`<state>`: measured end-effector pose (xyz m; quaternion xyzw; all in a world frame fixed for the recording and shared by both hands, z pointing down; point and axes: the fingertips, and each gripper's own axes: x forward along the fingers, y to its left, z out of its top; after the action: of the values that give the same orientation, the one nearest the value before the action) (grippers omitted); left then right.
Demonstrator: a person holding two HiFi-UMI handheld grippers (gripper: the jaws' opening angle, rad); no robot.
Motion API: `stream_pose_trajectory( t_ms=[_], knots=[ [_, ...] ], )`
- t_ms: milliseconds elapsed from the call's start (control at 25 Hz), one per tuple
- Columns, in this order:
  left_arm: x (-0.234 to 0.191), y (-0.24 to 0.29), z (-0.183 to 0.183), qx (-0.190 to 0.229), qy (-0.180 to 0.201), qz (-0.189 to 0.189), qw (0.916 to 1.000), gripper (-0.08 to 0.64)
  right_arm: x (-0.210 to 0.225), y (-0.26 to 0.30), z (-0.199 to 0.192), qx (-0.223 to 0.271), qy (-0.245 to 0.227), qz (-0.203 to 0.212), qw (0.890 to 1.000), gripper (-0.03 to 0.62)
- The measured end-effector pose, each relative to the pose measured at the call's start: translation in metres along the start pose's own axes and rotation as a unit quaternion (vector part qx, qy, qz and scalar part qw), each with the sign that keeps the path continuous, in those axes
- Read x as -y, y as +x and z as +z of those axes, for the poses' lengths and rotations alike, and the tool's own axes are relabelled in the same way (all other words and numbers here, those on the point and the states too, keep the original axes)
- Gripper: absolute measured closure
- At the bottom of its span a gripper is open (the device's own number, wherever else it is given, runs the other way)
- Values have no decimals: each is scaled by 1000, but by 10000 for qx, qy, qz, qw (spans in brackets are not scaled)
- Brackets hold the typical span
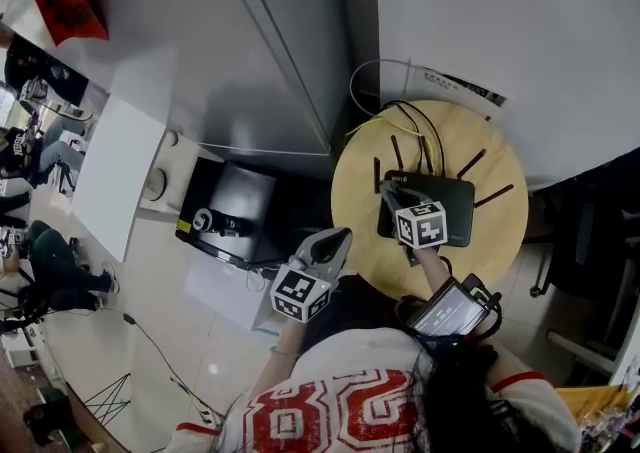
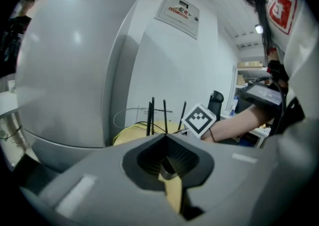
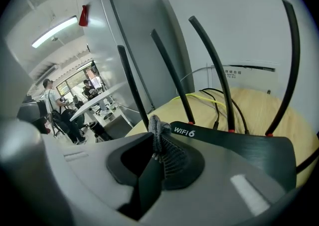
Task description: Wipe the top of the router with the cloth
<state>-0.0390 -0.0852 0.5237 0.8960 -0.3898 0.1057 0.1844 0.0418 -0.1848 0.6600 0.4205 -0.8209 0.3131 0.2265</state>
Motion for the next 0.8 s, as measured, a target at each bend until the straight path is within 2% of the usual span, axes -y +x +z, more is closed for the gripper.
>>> stream_pose_trajectory(
  t_ms=[160,280,440,560,800],
  knots=[
    [-6,-3,1,32,-35,61,10000,565,14,-9,-2,80,126,-179,9997,549],
    [-2,3,4,39,-9,-77,10000,565,41,-32,-8,221,398,-534,9975,549],
    [8,13,4,-25,56,-365,9993,565,86,-73,-26,429,854,-1140,9889,549],
    [16,23,5,-41,102,-576,9983,565,115,-102,-40,477,982,-1559,9817,549],
    [34,39,7,-64,190,-946,9953,565,146,-142,-61,518,1213,-2026,9703,549]
  ],
)
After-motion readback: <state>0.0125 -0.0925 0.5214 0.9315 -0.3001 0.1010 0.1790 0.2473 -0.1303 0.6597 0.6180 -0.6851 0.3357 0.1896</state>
